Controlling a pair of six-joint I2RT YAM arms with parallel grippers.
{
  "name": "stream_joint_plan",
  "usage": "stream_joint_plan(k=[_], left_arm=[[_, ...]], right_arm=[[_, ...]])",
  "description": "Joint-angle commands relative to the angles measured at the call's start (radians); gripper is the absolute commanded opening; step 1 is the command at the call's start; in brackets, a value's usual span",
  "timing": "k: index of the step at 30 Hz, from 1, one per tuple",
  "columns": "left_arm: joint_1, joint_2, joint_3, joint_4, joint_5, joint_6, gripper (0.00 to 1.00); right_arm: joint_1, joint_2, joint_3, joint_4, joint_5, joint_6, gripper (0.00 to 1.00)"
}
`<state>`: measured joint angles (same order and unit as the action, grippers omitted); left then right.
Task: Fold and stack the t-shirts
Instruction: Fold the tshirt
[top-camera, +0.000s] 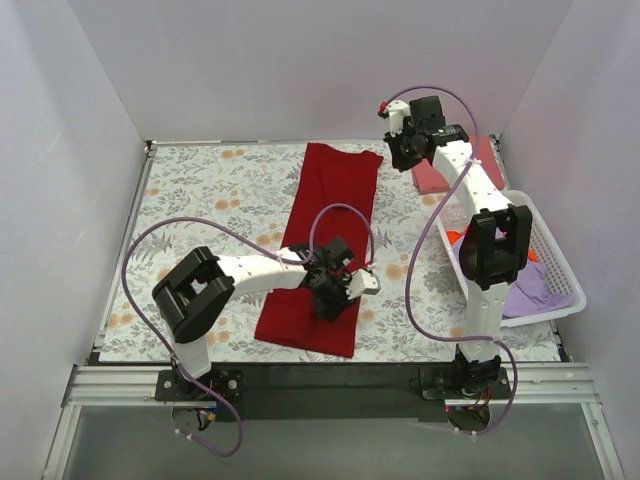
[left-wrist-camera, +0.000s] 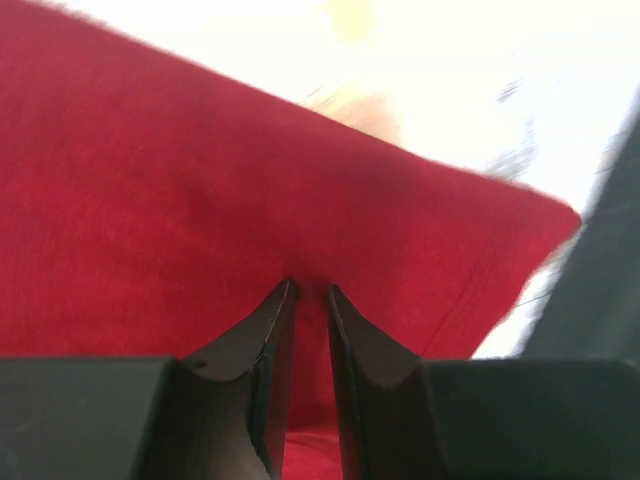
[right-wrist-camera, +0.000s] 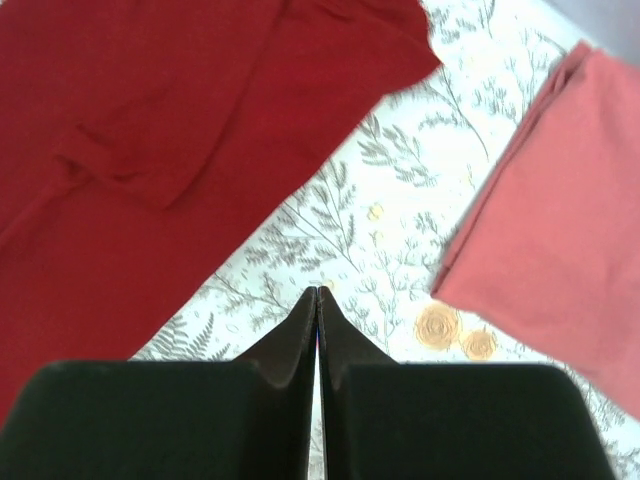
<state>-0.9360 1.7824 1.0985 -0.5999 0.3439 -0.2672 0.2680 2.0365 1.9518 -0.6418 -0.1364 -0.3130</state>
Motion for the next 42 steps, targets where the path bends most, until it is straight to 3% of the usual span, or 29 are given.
stream_joint_plan(k=[1, 4, 7, 10, 14, 17, 20, 25, 30, 37, 42], left_arm=[[-0.096, 0.041, 0.047, -0.009, 0.167, -0.096, 0.18], [-0.13, 0.063, 0.102, 0.0, 0.216, -0.142, 0.18], [-0.064, 0.061, 0.17, -0.018, 0.28, -0.164, 0.17], [0.121, -0.009, 0.207, 0.021, 0.462, -0.239, 0.16], [0.375, -0.055, 0.244, 0.164, 0.485, -0.421, 0.18], [0.474, 0.02, 0.32, 0.187, 0.474, -0.474, 0.21], [0.547, 0.161, 0.432, 0.187, 0.481, -0.576, 0.21], [0.598, 0.291, 0.486, 0.305, 0.388, -0.72, 0.19], [0.608, 0.428, 0.577, 0.327, 0.336, -0.73, 0.18], [0.638, 0.505, 0.54, 0.336, 0.236, -0.852, 0.17], [0.677, 0.549, 0.54, 0.376, 0.247, -0.891, 0.17]], right_arm=[[-0.042, -0.001, 0.012, -0.044, -0.061, 0.028, 0.04], [-0.046, 0.013, 0.009, -0.053, -0.077, 0.029, 0.04], [-0.046, 0.031, 0.032, -0.064, -0.103, 0.031, 0.04], [-0.047, 0.065, 0.062, -0.068, -0.138, 0.054, 0.03], [-0.046, 0.103, 0.096, -0.067, -0.213, 0.098, 0.01], [-0.041, 0.126, 0.087, -0.059, -0.307, 0.147, 0.01], [-0.02, 0.162, 0.072, -0.058, -0.293, 0.233, 0.01], [0.01, 0.22, 0.053, -0.056, -0.258, 0.276, 0.01], [0.025, 0.292, 0.088, -0.056, -0.181, 0.253, 0.01], [0.046, 0.405, 0.145, -0.03, -0.068, 0.187, 0.01], [0.048, 0.467, 0.217, 0.017, -0.005, 0.186, 0.01]])
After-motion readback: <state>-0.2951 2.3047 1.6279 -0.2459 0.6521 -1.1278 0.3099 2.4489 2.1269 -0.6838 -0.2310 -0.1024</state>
